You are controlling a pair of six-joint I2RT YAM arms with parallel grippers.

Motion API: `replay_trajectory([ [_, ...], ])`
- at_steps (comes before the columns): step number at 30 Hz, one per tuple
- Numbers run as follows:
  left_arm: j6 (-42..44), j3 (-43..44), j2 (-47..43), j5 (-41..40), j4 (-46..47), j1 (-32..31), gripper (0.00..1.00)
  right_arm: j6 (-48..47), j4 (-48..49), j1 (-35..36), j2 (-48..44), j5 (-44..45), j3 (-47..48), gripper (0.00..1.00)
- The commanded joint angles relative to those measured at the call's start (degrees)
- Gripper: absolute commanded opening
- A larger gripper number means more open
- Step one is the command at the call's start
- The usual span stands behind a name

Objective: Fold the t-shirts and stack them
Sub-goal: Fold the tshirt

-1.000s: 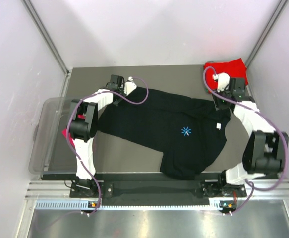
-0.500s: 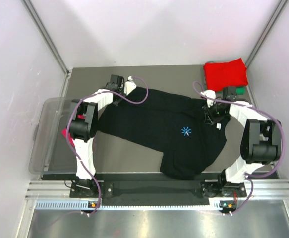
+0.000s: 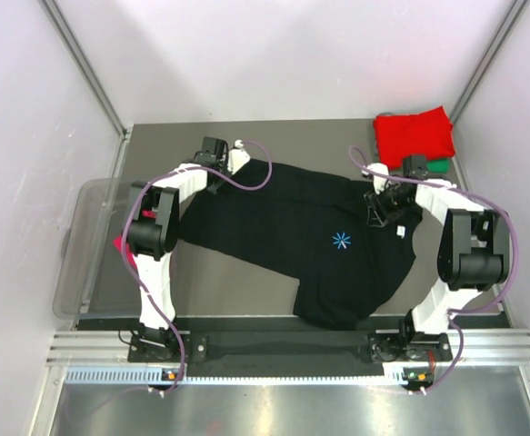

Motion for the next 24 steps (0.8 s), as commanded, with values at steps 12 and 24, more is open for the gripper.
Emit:
replay_trajectory([
  [12,-1.04,-0.98,1.44,0.15,-3.18,0.71,0.25,1.2,2.82,3.43,5.93,-1.87,6.14,0.43],
  [24,-1.04,-0.98,1.45,0.15,-3.18,0.71,0.24,3.14,4.75,5.72,4.98,2.34,5.54,0.07],
])
